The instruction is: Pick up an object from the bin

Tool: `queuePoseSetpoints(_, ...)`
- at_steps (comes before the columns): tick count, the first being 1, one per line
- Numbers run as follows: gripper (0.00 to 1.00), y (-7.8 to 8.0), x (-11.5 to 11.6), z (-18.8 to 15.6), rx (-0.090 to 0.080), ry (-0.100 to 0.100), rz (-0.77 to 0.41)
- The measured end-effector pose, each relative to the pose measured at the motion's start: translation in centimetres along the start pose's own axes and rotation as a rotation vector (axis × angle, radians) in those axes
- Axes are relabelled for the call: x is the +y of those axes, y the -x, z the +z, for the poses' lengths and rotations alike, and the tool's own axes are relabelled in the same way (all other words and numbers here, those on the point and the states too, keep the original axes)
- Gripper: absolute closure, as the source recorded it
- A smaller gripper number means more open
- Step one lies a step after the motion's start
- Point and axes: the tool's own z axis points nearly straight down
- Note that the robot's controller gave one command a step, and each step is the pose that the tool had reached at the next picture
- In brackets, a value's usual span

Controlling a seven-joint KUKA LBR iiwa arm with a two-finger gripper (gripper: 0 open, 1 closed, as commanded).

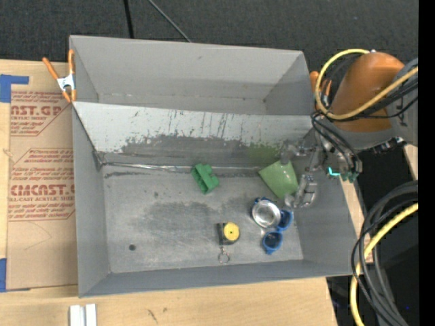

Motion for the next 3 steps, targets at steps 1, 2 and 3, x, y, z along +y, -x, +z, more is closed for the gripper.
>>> queuePoseSetpoints(1,0.00,-7.4,3.1,8.1,0.006,0.002,-0.058)
queuePoseSetpoints(2,1.00,-7.0,3.0,7.7,-0.006,-0.001,-0.058)
queuePoseSetpoints(3,1.00,-5.3,2.3,5.9,-0.009,-0.002,-0.078)
